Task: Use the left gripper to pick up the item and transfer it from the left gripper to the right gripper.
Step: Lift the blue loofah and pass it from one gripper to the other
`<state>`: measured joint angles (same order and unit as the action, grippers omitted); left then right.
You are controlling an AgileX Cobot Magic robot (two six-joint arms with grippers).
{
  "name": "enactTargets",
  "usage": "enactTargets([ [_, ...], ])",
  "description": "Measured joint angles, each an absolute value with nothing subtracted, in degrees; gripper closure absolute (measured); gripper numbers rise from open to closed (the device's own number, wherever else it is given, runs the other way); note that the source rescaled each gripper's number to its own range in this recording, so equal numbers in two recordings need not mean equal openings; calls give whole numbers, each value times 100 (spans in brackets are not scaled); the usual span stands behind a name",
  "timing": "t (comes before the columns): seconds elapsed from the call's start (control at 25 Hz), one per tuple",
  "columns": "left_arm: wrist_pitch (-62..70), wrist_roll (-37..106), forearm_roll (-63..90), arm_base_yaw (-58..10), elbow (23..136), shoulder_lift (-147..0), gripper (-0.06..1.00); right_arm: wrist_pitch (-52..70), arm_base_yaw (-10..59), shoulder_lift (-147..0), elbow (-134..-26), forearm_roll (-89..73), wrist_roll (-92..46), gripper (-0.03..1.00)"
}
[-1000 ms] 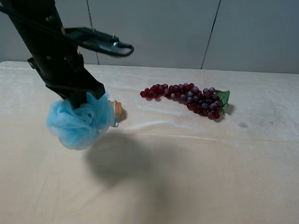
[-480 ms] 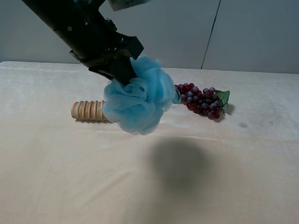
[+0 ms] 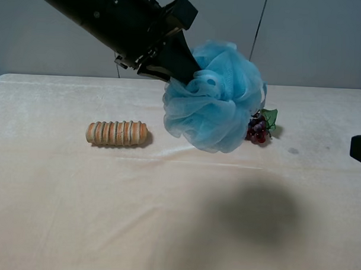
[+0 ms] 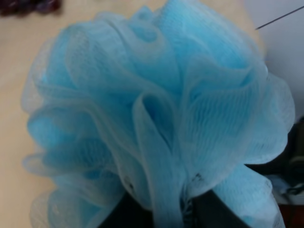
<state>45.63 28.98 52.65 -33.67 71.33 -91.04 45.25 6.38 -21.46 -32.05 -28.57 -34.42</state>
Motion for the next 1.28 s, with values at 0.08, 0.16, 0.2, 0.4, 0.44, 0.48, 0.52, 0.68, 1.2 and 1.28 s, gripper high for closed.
enactTargets([
  [0.08,4563,3032,5493,-3367,7133,-9123,93,4199,951,-2358,-3205,-2898,-3723,-3],
  [0.16,4563,3110,5713,-3367,7133,-9141,93,3959,1233,-2581,-3205,-2903,-3923,-3],
  [0.2,4563,3134,5777,-3367,7133,-9154,93,3805,1375,-2714,-3205,-2910,-4032,-3],
  [0.4,4575,3151,5974,-3367,7133,-9172,93,3165,2019,-3393,-3205,-2923,-4422,-3],
  [0.44,4587,3158,6013,-3367,7133,-9172,93,3042,2135,-3519,-3205,-2923,-4507,-3],
  [0.48,4592,3162,6031,-3367,7133,-9172,93,2902,2275,-3693,-3205,-2927,-4571,-3],
  [0.52,4597,3162,6037,-3367,7133,-9172,93,2759,2417,-3817,-3205,-2927,-4636,-3],
  [0.68,4603,3162,6037,-3367,7133,-9172,93,2156,2995,-4390,-3205,-2927,-4761,-3],
  [1.2,4603,3169,5954,-3367,7133,-9172,94,-181,4530,-6216,-3205,-2930,-4801,4],
  [1.28,4603,3169,5954,-3367,7133,-9172,94,-405,4554,-6342,-3205,-2930,-4801,41],
])
